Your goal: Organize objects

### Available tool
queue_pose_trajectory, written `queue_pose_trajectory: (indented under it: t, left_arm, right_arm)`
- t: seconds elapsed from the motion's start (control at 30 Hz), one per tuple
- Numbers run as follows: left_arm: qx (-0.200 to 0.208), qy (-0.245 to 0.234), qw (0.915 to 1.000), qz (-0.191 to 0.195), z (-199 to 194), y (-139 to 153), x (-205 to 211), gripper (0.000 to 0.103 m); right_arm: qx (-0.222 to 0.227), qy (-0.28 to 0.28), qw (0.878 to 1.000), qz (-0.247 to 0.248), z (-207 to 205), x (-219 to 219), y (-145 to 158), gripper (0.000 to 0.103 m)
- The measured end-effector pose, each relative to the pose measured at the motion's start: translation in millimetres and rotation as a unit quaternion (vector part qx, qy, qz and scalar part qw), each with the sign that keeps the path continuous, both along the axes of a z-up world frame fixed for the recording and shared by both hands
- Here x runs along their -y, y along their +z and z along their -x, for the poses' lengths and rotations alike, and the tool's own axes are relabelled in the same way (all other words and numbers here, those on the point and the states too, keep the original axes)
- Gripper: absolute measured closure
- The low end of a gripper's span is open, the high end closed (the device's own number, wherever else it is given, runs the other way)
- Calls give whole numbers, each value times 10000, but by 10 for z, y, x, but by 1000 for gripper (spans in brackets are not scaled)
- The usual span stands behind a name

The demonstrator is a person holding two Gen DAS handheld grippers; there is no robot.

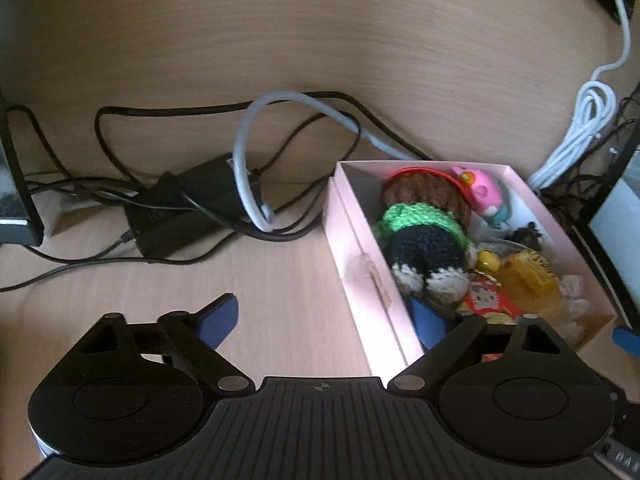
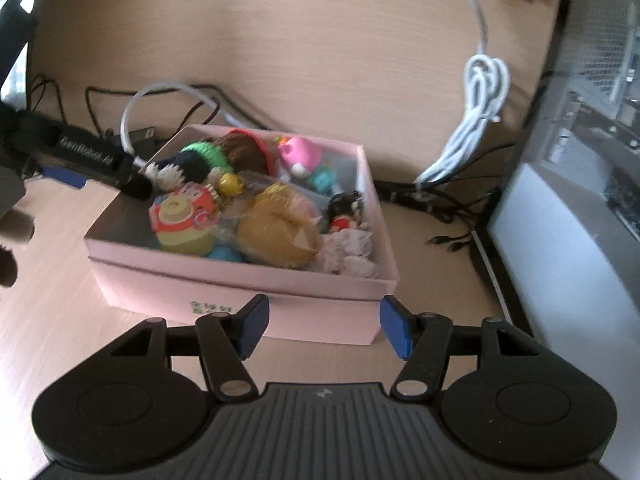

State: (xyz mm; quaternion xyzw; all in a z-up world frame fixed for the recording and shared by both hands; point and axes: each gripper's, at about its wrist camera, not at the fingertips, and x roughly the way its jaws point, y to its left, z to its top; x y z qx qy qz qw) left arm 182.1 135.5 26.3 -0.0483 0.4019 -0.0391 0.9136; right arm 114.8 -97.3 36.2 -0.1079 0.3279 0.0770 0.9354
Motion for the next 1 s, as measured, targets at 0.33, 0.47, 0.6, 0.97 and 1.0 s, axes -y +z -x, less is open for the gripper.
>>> queue_pose_trajectory:
  t: [0.33,0.47,0.6,0.97,1.0]
  left_arm:
    - [-182,-171,9997,-21,93,21,-56,3]
    - [-56,-100,9997,-216,22,32,-121,3]
    - [-84,-58,9998,-153,-43,27,-177,3]
    - [491,424,9975,287,490,384,-245,5]
    - [509,412,9972,359,620,419,-242,5]
  right_arm:
    - [4,357,9989,296,37,178,38,33]
    - [-72,386,9985,380,44,84,-13,33]
    - [-95,301,9985,442,-21,17,-46,32]
    - [-53,-136,9995,281,162,54,75,25]
    - [-68,-167,9996,219,239,49,93,22]
